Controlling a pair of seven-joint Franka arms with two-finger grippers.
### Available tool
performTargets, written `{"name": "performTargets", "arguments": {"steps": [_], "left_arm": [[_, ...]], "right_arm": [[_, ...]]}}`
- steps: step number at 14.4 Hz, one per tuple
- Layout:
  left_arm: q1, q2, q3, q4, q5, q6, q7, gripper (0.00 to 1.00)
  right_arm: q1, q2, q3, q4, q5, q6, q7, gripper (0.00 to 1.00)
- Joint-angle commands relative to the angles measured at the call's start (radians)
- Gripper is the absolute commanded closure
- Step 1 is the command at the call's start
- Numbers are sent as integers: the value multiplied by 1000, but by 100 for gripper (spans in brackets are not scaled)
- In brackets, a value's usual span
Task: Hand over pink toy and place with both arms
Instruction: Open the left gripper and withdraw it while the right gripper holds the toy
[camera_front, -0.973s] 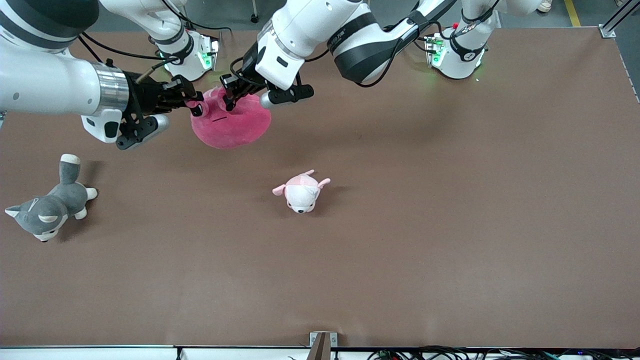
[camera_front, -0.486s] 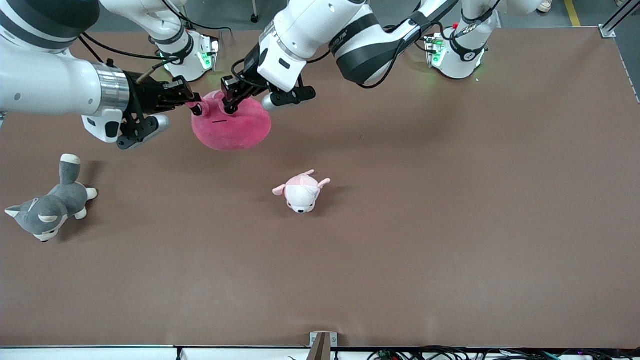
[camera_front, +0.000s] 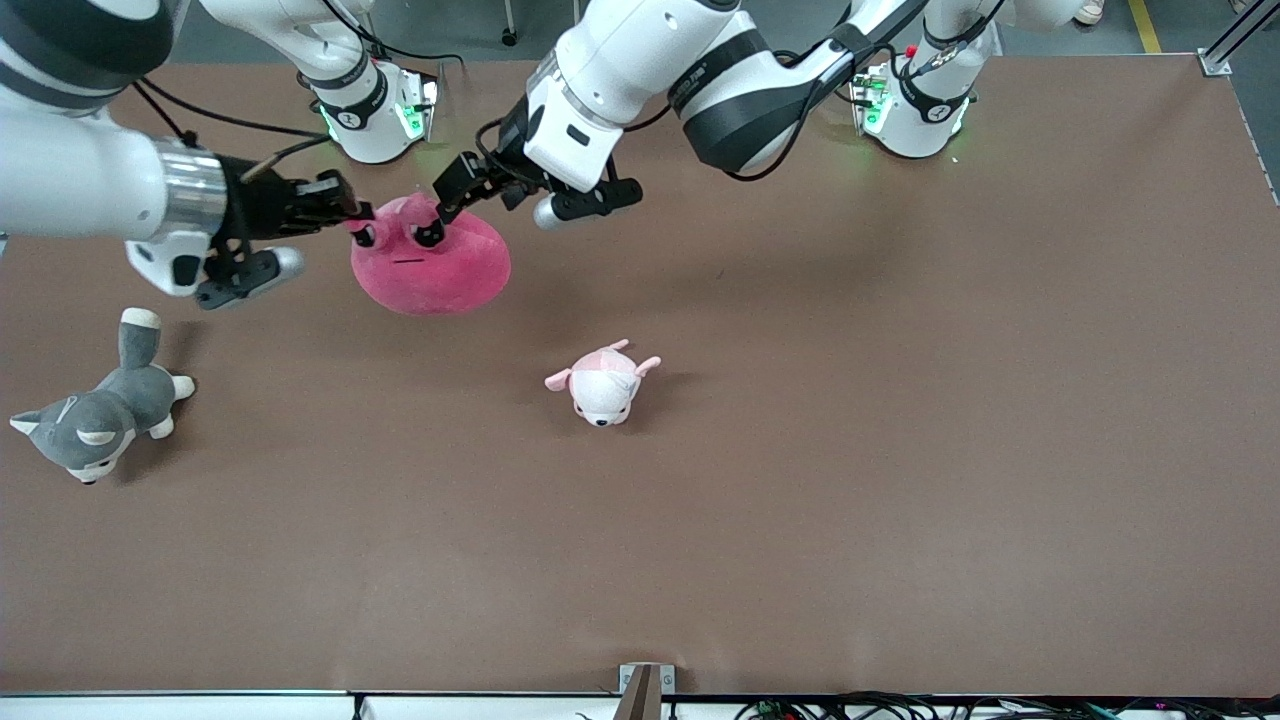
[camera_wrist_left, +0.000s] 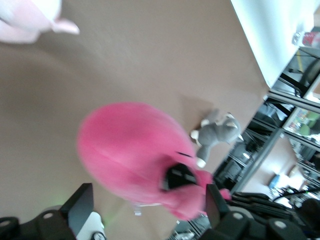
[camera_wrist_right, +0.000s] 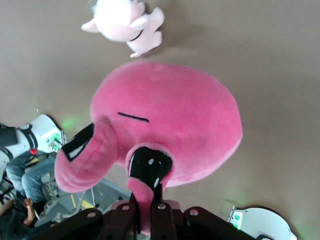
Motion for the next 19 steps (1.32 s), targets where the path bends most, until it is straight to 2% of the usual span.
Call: {"name": "performTargets", "arguments": {"steps": [1, 5, 9, 12, 15, 19], "left_arm": [[44, -52, 1, -2, 71, -116, 40, 0], [145, -107, 1, -10, 123, -350, 219, 0], [236, -148, -1, -14, 310, -564, 356, 0], [310, -150, -1, -13, 346, -581, 431, 0], [420, -158, -1, -11, 344, -596, 593, 0], [561, -187, -4, -11, 341, -693, 770, 0]], "right_arm": [[-69, 34, 7, -9, -7, 22, -6, 97], [-115, 126, 7, 34, -7, 86, -18, 98], [-208, 264, 9, 92, 9, 88, -137, 98], [-247, 344, 9, 137, 10, 90, -214, 98], [-290, 410, 9, 140, 12, 94, -312, 98], [-304, 442, 9, 143, 30, 108, -349, 98]]}}
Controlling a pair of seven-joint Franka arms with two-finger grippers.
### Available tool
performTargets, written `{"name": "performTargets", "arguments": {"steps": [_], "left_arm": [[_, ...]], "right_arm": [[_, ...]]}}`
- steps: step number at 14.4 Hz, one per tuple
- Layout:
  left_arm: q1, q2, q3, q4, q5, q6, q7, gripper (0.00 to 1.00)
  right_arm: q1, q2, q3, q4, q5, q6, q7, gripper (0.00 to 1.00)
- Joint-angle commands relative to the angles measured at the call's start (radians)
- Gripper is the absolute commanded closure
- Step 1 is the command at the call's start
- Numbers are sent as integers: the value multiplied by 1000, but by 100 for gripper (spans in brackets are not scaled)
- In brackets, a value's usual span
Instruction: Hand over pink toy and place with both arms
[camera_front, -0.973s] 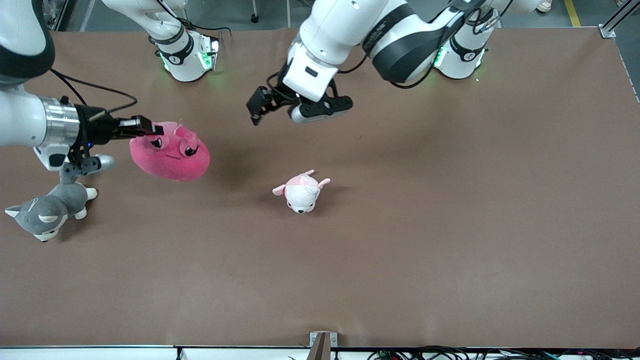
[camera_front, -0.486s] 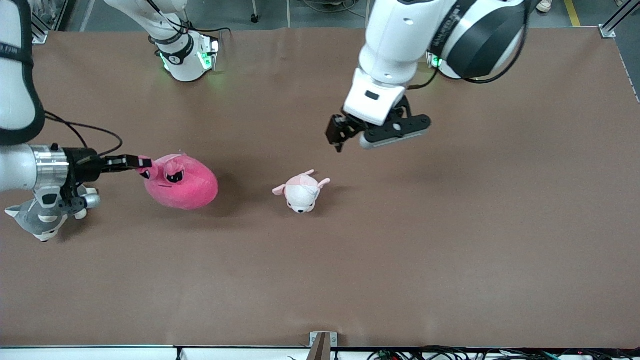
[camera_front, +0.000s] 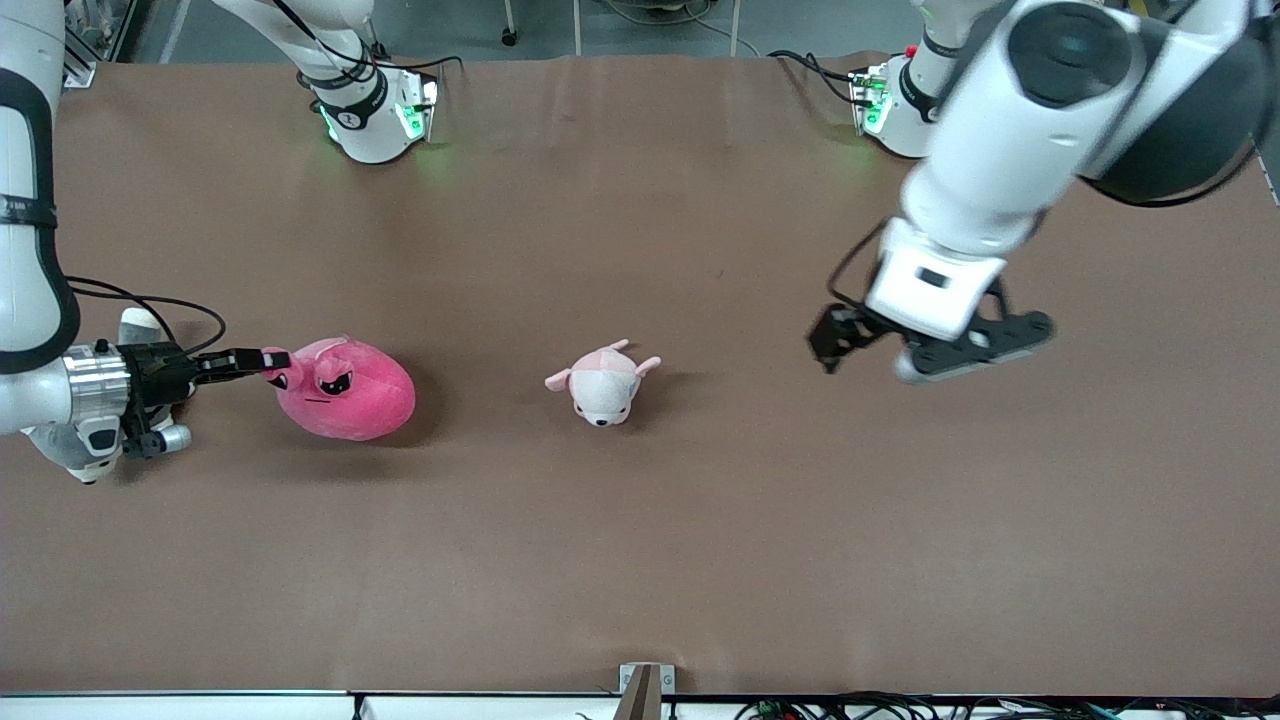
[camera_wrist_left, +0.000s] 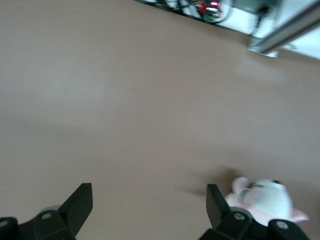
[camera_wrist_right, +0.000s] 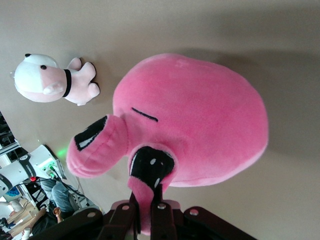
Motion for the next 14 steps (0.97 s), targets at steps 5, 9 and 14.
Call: {"name": "performTargets", "arguments": {"steps": [5, 9, 14], "left_arm": [[194, -59, -14, -19, -1, -147, 254, 0], [239, -88, -6, -37, -5, -170, 392, 0], [90, -239, 208, -173, -65, -164, 437, 0]], "right_arm": [[-34, 80, 17, 62, 56, -14, -35, 98], [-32, 83, 20, 62, 105, -17, -37, 98], [-35, 106, 18, 60, 105, -19, -64, 98]]}}
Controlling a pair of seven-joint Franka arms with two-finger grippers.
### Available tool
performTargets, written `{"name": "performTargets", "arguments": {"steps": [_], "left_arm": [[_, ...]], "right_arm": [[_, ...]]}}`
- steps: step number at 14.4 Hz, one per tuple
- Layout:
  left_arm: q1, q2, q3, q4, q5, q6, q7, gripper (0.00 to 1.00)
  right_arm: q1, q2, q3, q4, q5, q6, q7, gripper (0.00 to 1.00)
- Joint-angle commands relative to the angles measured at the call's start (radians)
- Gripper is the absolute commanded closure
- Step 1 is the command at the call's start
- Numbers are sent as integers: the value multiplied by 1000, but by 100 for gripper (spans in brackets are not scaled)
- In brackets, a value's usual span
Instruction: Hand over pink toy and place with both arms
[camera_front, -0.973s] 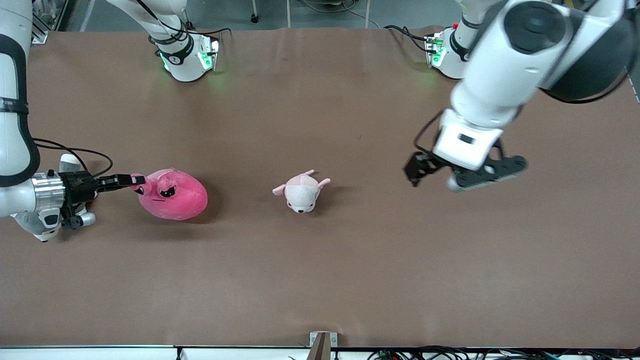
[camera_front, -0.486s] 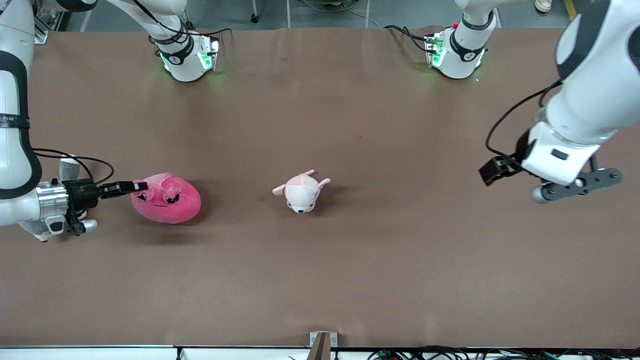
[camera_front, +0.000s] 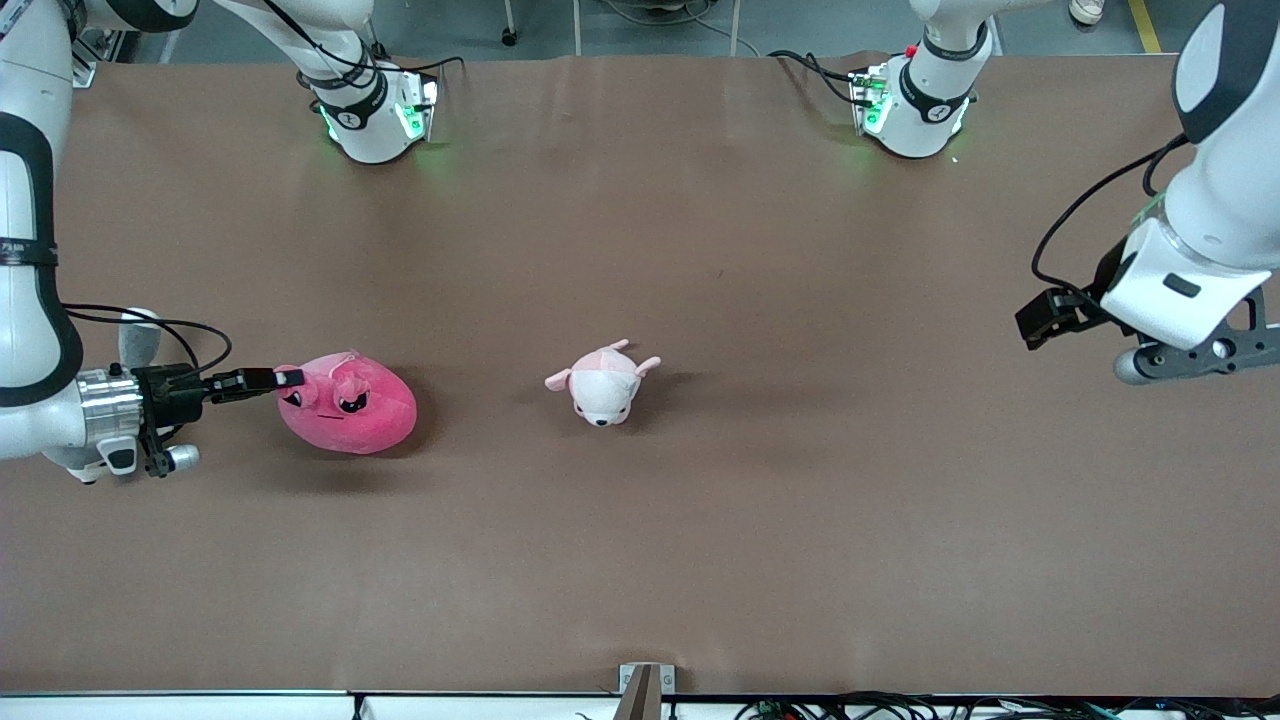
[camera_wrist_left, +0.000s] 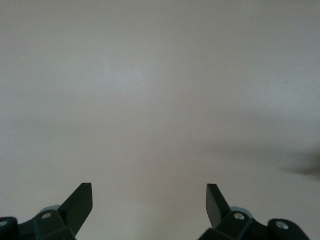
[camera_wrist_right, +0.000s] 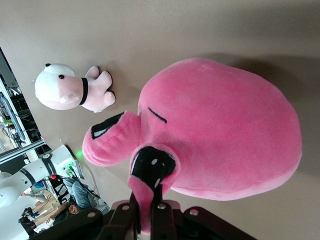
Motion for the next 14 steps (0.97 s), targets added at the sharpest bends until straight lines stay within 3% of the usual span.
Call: {"name": "performTargets", "arguments": {"steps": [1, 5, 14], "left_arm": [[-42, -120, 103, -112, -61, 7, 63, 0], [-94, -209, 238, -194, -175, 16, 149, 0], [-142, -258, 322, -226, -187, 10, 284, 0]], "right_arm": [[-19, 26, 14, 14, 17, -19, -18, 98], [-19, 43, 14, 16, 12, -15, -38, 98], [-28, 63, 12, 16, 9, -15, -108, 97]]}}
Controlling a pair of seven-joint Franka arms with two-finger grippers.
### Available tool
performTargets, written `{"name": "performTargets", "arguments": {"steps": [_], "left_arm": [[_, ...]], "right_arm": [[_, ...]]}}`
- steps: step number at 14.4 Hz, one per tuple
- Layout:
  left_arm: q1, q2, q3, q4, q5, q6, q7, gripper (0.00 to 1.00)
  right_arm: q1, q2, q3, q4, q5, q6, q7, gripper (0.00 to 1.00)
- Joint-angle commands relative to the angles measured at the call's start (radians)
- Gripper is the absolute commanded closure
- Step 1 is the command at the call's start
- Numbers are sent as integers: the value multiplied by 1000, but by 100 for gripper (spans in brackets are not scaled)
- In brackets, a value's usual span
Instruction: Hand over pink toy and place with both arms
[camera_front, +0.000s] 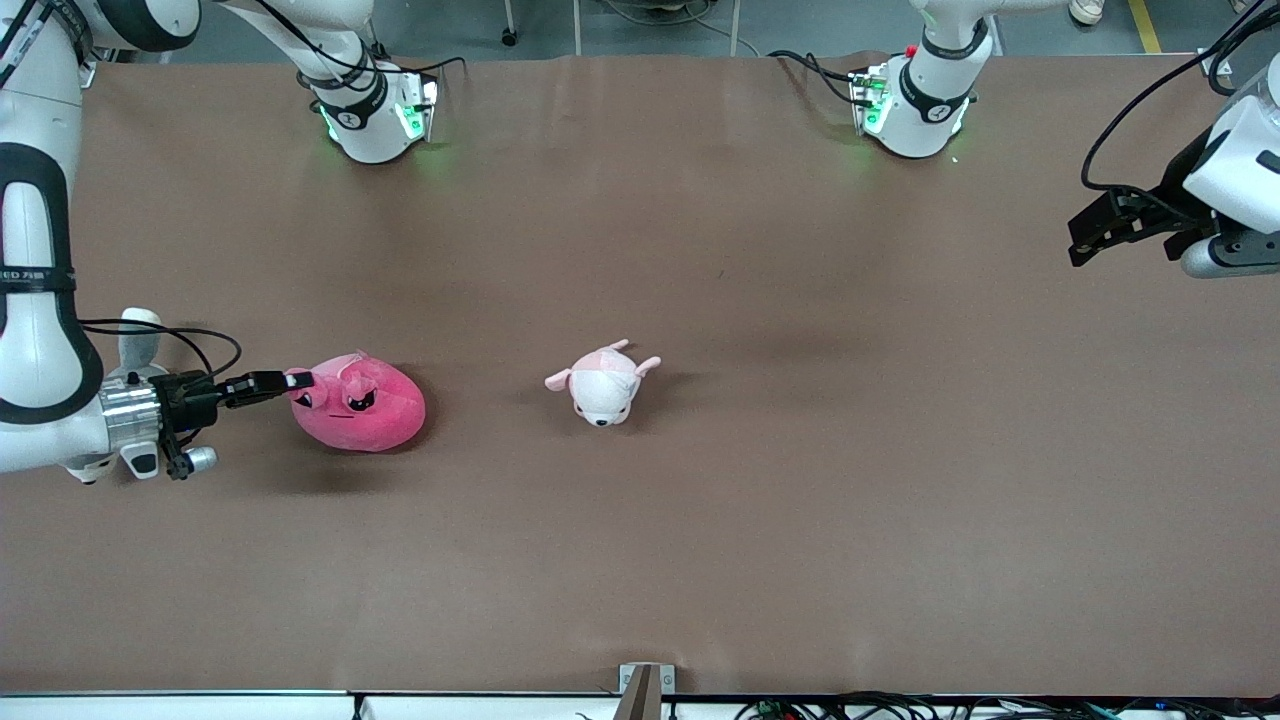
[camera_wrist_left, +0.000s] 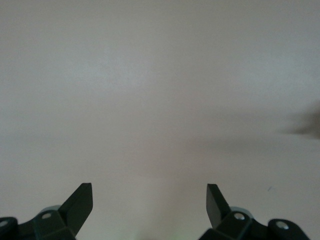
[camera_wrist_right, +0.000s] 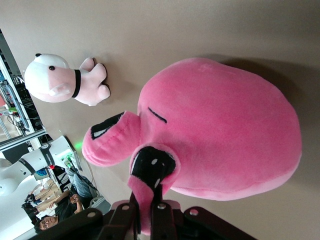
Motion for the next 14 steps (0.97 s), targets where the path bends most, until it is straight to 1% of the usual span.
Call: {"name": "performTargets", "arguments": {"steps": [1, 2, 3, 4, 6, 7, 8, 9, 10, 11, 13, 14], "left_arm": [[-10, -34, 16, -31, -16, 6, 30, 0], [-8, -37, 7, -31, -15, 6, 24, 0], [-8, -35, 6, -28, -15, 6, 24, 0], [-8, -34, 4, -27, -15, 6, 24, 0], [-10, -34, 1, -30, -15, 5, 24, 0], [-8, -34, -1, -30, -16, -1, 25, 0], [-8, -34, 1, -28, -15, -7, 31, 0], [-4, -34, 1, -25, -16, -11, 39, 0], [-2, -34, 1, -24, -18, -17, 41, 0], [-2, -31, 1, -22, -18, -17, 41, 0], [-8, -26, -1, -22, -16, -17, 39, 0], [-8, -26, -1, -22, -18, -17, 38, 0]], "right_arm": [[-18, 12, 12, 15, 6, -9, -41, 95], [-19, 14, 10, 15, 5, -1, -44, 75], [-24, 12, 10, 15, 3, 11, -43, 27], [-38, 11, 10, 16, 5, 27, -40, 0], [-52, 3, 9, 51, -13, 22, -31, 0], [-49, -3, 9, 93, -47, 19, -12, 0], [-41, -6, 10, 145, -107, 8, 32, 0], [-35, -17, 21, 201, -177, -31, 95, 0], [-21, -43, 21, 257, -220, -71, 151, 0], [-1, -61, 18, 289, -239, -96, 187, 0], [27, -121, 18, 309, -303, -111, 270, 0], [57, -162, 18, 309, -352, -111, 322, 0]]}}
